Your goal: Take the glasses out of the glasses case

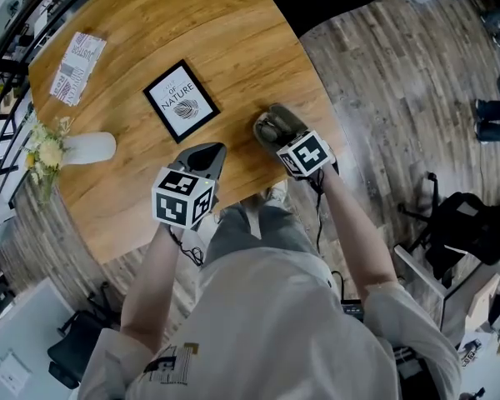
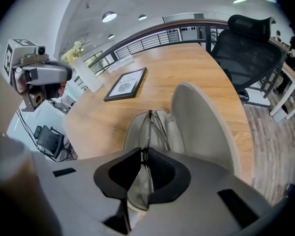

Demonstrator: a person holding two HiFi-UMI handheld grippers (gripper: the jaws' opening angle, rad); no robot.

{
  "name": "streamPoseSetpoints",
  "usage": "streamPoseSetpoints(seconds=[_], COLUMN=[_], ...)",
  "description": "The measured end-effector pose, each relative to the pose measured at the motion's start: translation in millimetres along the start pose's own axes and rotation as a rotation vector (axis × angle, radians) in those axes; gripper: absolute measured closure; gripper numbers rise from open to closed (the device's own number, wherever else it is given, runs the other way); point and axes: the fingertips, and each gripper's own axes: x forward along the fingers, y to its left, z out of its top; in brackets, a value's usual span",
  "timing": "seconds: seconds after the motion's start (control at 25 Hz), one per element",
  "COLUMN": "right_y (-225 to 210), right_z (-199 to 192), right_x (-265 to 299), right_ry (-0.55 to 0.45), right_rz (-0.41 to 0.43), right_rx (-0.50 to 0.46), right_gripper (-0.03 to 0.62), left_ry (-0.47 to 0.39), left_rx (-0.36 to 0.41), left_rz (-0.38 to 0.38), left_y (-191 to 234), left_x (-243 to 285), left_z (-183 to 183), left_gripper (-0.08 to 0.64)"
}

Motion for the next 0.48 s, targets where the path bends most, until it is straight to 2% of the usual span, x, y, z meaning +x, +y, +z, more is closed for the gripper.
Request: streamPoseSetpoints(seconds=[0.28, 0.4, 0.48], right_y=[9.5, 15.1, 26.2], right_z=[31.0, 55.2, 75.1], right_x=[-59.8, -102.4, -132.5], right_ry=[-0.142, -0.252, -0.353], right_rz=[-0.086, -0.121, -0.11], right_rx=[-0.013, -0.003, 0.03], right_gripper=[0.528, 0.528, 0.528], left_ry=[-0.054, -0.097, -0.137], left_rx=[0.019, 0.029, 0.025], left_rz=[0.009, 0.012, 0.012], left_y=[1.0, -0.5, -0.8], left_x=[-31.9, -47.5, -60.6], left_z=[6.9, 18.1, 30.0], left_gripper=[0.541, 0.541, 0.541])
